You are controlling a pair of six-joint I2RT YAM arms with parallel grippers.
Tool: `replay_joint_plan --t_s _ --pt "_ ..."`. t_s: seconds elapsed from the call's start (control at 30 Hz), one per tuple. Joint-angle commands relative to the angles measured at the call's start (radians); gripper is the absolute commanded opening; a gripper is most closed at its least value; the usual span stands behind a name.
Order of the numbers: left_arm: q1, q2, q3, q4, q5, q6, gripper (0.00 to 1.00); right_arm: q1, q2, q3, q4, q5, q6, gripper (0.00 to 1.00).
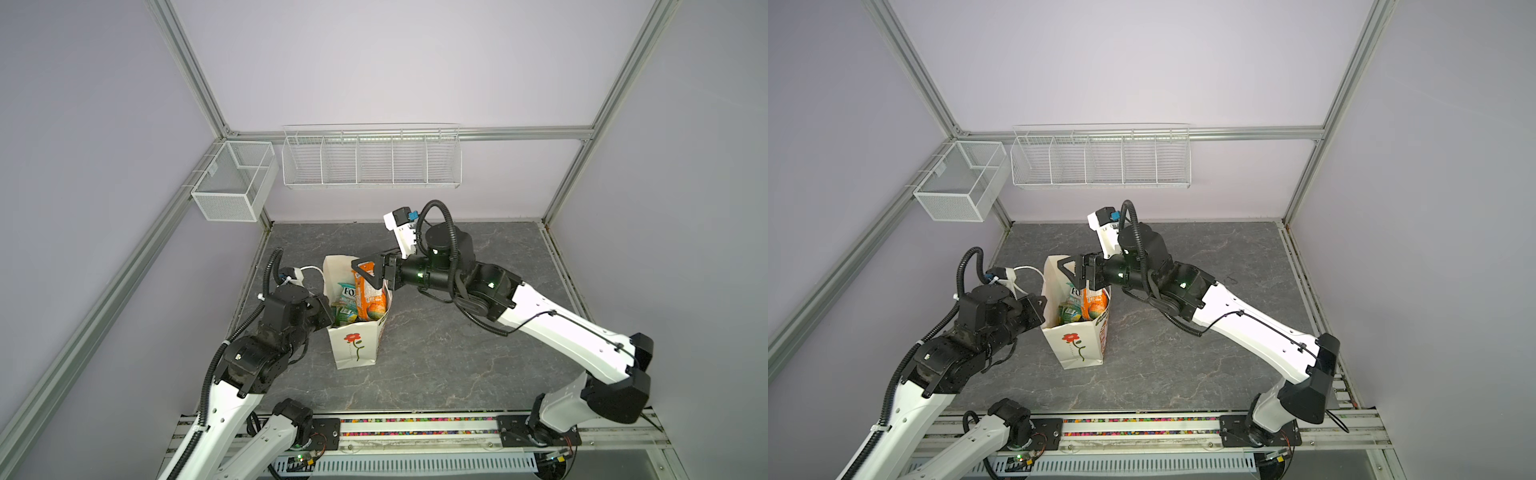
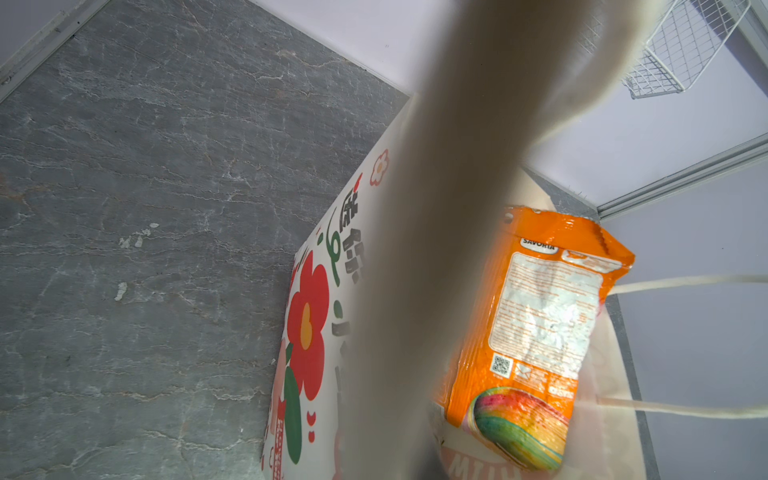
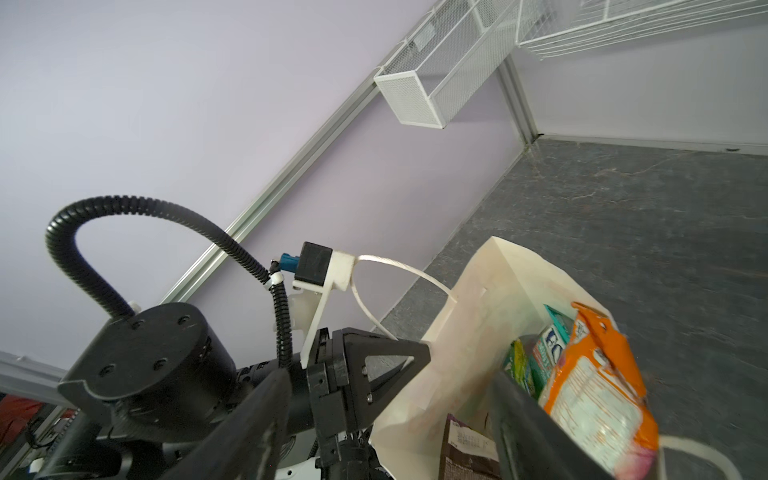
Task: Place the snacks into the paper bag
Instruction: 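Open the right gripper and raise it out of the paper bag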
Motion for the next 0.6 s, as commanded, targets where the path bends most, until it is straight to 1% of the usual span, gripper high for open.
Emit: replay_joint_plan --t_s 0.0,0.1,0.27,0.4,0.5,0.57 --pt "0.006 -0.005 -0.005 0.014 0.000 -0.010 0.04 -0.012 -0.042 -0.009 -0.130 0.143 -0.054 0.79" --pt "0.006 -0.001 -0.004 0.018 0.004 -0.010 0.04 -0.025 -0.072 -0.056 -0.145 0.197 -0.044 0.79" --pt "0.006 0.007 -0.002 0.023 0.007 -0.010 0.04 -0.045 -0.080 -0.092 -0.168 0.184 -0.023 0.79" --pt "0.006 0.013 -0.001 0.030 0.011 -0.011 0.04 -0.046 -0.061 -0.113 -0.157 0.139 0.000 0.79" --pt "0.006 0.013 0.000 0.038 0.018 -0.013 0.03 -0.051 -0.036 -0.118 -0.113 0.074 0.010 0.77" --pt "0.006 0.039 0.001 0.038 0.022 -0.013 0.03 -0.052 -0.018 -0.105 -0.091 0.035 0.008 0.75"
